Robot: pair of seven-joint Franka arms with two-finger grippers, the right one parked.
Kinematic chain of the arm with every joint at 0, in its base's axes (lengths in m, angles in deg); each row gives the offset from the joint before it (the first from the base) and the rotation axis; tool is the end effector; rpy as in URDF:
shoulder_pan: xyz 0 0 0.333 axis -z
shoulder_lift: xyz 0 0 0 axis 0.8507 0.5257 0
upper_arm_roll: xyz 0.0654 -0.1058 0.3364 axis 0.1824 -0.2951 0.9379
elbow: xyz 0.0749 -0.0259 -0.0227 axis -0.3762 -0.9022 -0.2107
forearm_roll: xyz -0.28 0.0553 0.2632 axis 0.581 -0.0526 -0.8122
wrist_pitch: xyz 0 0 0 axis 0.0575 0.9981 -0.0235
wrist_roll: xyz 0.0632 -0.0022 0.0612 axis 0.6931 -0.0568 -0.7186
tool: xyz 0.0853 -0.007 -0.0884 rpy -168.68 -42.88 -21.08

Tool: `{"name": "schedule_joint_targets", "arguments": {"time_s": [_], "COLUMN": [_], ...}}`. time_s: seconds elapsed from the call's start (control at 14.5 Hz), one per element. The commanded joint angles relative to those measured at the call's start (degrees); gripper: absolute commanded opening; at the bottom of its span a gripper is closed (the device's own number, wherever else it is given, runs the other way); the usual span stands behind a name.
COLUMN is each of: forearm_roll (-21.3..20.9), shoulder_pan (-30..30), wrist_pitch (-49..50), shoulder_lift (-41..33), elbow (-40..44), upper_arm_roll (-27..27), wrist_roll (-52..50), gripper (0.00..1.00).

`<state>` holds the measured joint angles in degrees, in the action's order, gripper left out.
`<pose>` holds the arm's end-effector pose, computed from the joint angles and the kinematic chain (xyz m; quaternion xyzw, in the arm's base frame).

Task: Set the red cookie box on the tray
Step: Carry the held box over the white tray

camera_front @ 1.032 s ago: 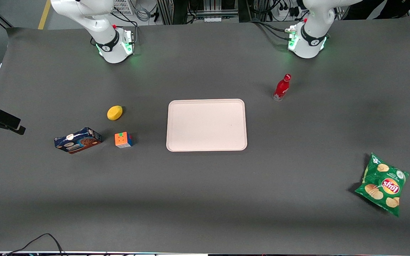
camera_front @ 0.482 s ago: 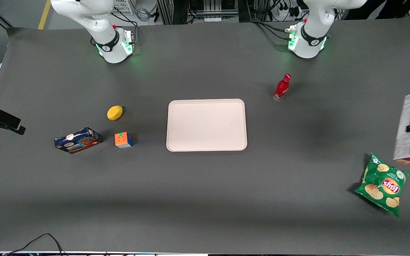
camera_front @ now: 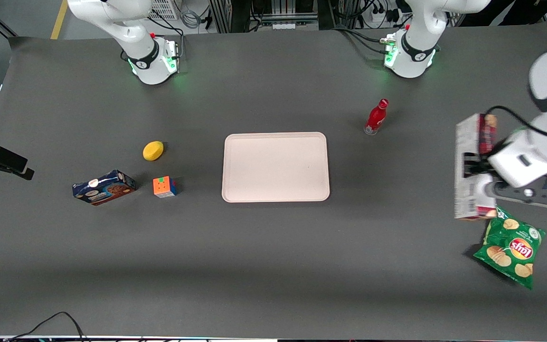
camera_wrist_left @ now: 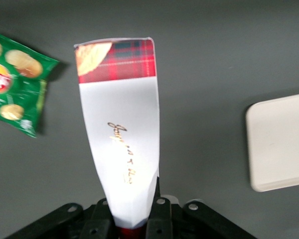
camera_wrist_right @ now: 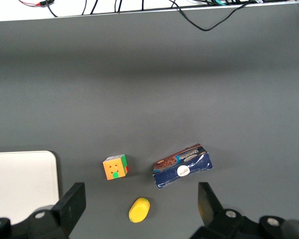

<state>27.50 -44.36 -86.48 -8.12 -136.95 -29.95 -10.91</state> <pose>0.6167 -0.0861 0.5609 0.9961 -0.0789 -0.0353 0.0200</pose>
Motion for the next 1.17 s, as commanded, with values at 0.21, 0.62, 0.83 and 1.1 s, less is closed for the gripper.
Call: {"name": "schedule_joint_targets", "arguments": {"time_s": [0.21,0.62,0.83,1.1], "forearm_roll": [-5.9,-6.0,-7.3,-10.1], "shoulder_pan": [-0.1,2.8,6.3,11.3], "wrist_pitch": [-1.5,-7.3,-11.3,-16.1], "shoulder_lift": [0.4,3.7,4.1,4.0], "elbow": [0.3,-2.4,-7.4,-13.3], "upper_arm_roll": [-19.8,-27.8,-27.8,-27.8], "wrist_roll": [-31.1,-42.8,-47.3,-54.2], "gripper": [0.00,0.00,0.00,0.00]}}
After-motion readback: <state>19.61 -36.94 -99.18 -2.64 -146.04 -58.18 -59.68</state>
